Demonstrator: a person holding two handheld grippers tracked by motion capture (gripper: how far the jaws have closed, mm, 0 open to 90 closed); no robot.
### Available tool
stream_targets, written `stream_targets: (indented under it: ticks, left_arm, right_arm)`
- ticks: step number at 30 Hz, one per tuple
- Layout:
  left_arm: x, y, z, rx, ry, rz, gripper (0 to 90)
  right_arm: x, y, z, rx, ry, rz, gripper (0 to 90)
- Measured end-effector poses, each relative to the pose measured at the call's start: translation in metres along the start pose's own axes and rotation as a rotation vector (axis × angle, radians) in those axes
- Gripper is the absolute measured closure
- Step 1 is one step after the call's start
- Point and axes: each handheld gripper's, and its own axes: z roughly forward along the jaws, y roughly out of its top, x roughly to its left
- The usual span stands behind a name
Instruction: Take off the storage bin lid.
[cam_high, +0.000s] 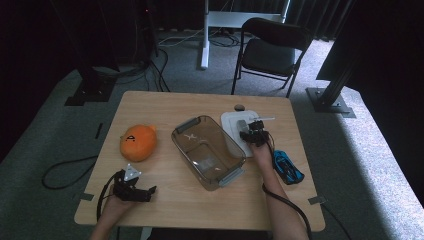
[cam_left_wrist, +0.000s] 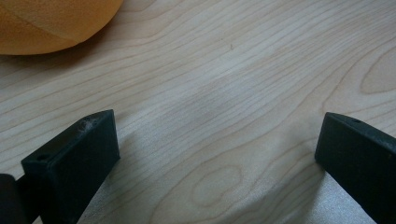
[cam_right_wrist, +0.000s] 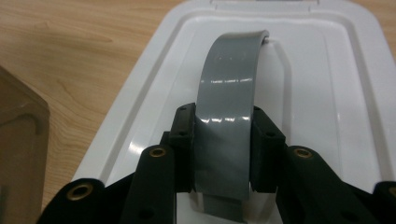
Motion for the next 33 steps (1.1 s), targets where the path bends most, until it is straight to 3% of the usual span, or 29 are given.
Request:
stream_targets:
  ticks: [9,17,24,29,33]
  left_arm:
    - [0.000,0.000,0.000,0.000,0.000,0.000,0.1]
    - [0.000,0.000,0.000,0.001,0.000,0.001,0.1]
    - [0.000,0.000,0.000,0.000,0.000,0.001,0.1]
    - [0.000,0.000,0.000,0.000,0.000,0.001,0.1]
    - [0.000,0.000,0.000,0.001,0.000,0.001,0.1]
  right_arm:
    - [0.000,-0.002,0.007,0.035,-0.002,-0.007,66.6]
    - [0.000,0.002,-0.002,0.014,0.012,-0.009,40.9]
    - [-0.001,0.004,-0.012,-0.016,0.026,0.012,27.4]
    - [-0.002,0.002,-0.020,-0.030,0.020,0.029,12.9]
    - [-0.002,-0.002,-0.025,-0.027,-0.006,0.014,13.1]
